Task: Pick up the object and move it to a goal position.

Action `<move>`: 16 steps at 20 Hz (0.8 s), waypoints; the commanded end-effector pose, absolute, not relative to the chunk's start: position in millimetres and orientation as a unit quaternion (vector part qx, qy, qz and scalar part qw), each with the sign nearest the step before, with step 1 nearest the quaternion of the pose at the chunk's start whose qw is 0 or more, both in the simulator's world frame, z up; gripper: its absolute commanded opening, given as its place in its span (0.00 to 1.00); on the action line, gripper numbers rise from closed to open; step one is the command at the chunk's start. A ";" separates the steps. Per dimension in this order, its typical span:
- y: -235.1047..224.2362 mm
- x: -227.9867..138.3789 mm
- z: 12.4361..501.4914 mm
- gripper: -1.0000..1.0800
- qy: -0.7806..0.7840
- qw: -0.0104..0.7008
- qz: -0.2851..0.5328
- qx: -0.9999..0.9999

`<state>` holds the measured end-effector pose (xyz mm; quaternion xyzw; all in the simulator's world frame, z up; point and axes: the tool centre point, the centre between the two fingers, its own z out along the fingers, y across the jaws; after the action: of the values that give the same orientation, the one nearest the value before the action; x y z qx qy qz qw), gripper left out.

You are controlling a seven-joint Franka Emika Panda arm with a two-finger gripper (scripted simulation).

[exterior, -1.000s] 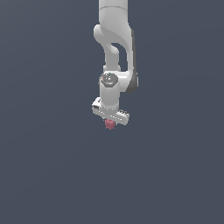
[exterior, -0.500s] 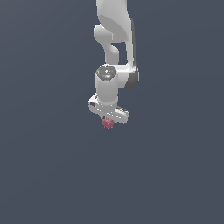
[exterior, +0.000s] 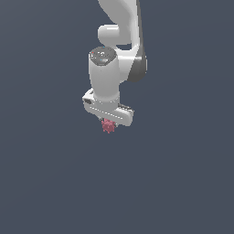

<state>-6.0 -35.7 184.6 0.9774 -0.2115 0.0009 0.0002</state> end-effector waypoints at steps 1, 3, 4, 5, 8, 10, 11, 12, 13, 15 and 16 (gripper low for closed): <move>-40.4 4.7 207.5 0.00 -0.211 0.000 0.001 0.977; -43.9 13.3 225.0 0.00 -0.211 0.000 0.001 0.977; -45.6 17.5 233.2 0.00 -0.211 0.000 0.001 0.977; -47.2 21.5 241.2 0.00 -0.211 0.000 0.001 0.977; -51.7 32.9 263.7 0.00 -0.211 0.000 0.001 0.977; -54.3 40.2 277.0 0.00 -0.211 0.000 0.000 0.977; -55.7 43.6 283.6 0.00 -0.211 0.000 0.000 0.977; -57.0 46.9 290.0 0.00 -0.211 0.000 0.000 0.977; -58.2 50.2 296.1 0.00 -0.211 0.000 0.000 0.977; -60.6 56.4 307.9 0.00 -0.211 0.000 0.000 0.977; -61.8 59.4 313.5 0.00 -0.211 0.000 0.000 0.977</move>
<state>54.9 -60.0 304.5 0.9774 -0.2114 0.0007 0.0003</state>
